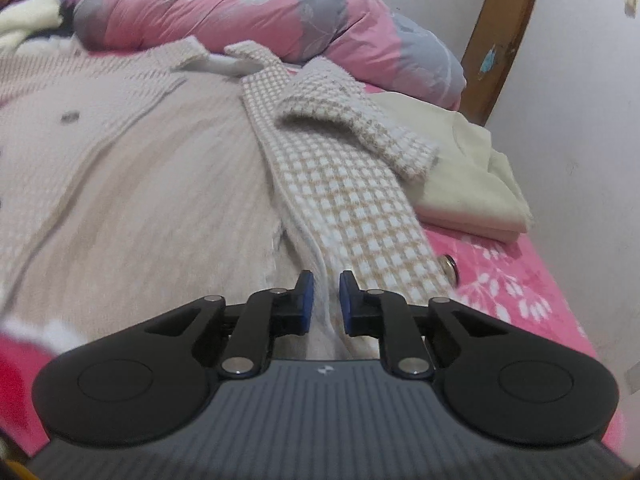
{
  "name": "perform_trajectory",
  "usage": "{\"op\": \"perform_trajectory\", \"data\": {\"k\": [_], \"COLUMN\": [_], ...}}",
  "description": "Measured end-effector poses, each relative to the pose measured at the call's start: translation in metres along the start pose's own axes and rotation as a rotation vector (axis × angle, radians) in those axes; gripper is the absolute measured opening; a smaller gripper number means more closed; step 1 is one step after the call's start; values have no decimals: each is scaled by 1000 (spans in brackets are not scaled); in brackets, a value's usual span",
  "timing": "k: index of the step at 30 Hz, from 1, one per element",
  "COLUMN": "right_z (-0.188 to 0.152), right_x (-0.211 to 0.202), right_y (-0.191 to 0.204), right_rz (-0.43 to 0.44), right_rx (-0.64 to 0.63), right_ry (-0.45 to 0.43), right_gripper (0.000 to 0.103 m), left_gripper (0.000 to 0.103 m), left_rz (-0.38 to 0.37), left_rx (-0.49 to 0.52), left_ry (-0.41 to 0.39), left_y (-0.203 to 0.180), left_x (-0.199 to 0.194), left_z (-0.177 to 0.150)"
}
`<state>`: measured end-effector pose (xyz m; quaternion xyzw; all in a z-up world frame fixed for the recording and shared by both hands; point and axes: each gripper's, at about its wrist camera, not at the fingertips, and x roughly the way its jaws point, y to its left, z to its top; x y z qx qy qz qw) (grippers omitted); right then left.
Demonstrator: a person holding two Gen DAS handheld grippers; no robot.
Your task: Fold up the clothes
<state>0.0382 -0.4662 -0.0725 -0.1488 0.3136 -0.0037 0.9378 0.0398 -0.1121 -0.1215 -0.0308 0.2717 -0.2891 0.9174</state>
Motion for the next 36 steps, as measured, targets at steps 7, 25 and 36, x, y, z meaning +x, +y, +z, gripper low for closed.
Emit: {"op": "perform_trajectory", "data": {"k": [7, 25, 36], "right_z": [-15, -4, 4], "right_x": [1, 18, 38], "right_y": [10, 26, 8], "right_rz": [-82, -149, -172], "right_rx": [-180, -338, -238], "right_ry": [53, 146, 116], "right_gripper": [21, 32, 12], "left_gripper": [86, 86, 86], "left_rz": [3, -3, -4], "left_rx": [3, -15, -22], "left_ry": [0, -10, -15], "left_y": [-1, 1, 2], "left_x": [0, -2, -3], "left_z": [-1, -1, -2]}}
